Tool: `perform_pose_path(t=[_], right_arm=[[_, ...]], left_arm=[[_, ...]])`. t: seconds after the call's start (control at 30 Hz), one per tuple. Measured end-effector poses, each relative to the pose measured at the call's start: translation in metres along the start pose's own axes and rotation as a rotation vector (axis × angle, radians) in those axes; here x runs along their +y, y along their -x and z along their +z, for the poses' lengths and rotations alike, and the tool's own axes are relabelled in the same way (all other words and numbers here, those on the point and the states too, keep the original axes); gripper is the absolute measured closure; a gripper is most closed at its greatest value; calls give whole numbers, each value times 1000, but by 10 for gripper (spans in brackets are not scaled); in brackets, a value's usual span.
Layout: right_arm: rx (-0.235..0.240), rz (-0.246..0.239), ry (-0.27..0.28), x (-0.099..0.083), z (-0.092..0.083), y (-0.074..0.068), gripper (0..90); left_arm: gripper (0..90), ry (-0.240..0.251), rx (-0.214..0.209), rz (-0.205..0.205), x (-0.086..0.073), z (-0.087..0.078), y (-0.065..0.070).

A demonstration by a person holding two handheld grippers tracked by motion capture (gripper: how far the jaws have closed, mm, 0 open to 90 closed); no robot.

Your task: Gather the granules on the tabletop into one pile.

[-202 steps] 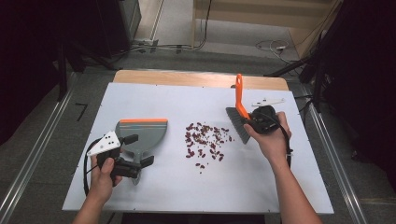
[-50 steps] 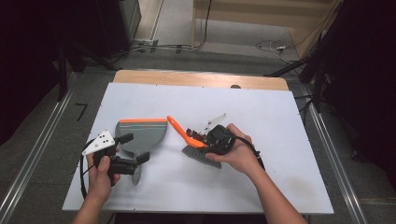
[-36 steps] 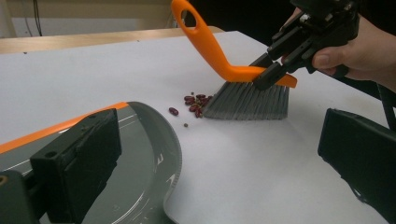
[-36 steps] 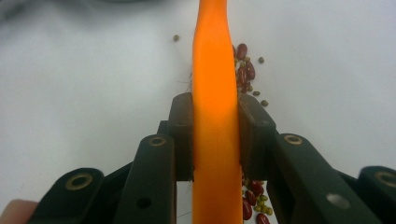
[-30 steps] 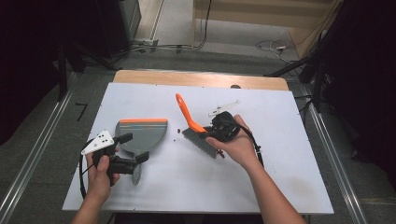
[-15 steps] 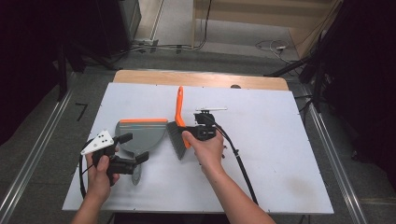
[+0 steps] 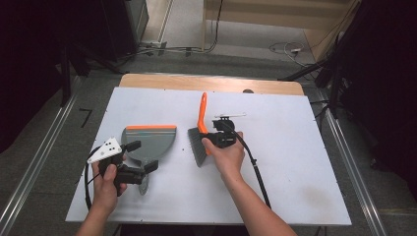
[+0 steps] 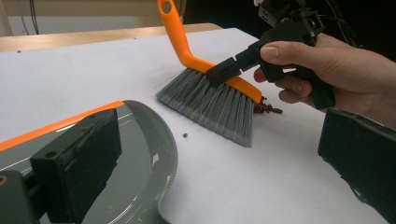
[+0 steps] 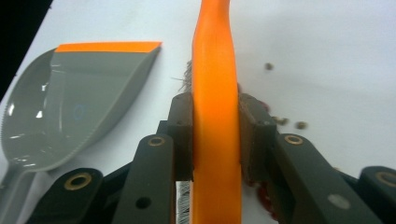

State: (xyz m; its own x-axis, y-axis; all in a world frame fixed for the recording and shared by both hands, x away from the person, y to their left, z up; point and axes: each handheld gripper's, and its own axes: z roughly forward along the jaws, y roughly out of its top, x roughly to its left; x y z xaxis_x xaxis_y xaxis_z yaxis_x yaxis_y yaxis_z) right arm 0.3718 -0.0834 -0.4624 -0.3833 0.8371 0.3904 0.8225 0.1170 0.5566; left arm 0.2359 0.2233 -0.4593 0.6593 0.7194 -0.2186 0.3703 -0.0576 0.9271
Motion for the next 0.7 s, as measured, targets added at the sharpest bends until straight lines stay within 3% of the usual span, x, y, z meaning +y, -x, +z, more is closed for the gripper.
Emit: perform_pose_path(t=[0.2, 0.27, 0.4, 0.53, 0.7], right_arm=[[-32, -13, 18, 0, -10, 11, 686], [-3, -7, 35, 1, -16, 10, 690], [49, -19, 33, -1, -20, -5, 690], [68, -35, 9, -7, -17, -20, 690], [106, -62, -29, -29, -17, -32, 690]], left_arm=[[0, 2, -3, 3, 1, -1, 0], [0, 4, -2, 1, 1, 0, -1], [0, 4, -1, 1, 1, 0, -1], [0, 4, -2, 0, 1, -1, 0], [0, 9, 0, -2, 1, -3, -2]])
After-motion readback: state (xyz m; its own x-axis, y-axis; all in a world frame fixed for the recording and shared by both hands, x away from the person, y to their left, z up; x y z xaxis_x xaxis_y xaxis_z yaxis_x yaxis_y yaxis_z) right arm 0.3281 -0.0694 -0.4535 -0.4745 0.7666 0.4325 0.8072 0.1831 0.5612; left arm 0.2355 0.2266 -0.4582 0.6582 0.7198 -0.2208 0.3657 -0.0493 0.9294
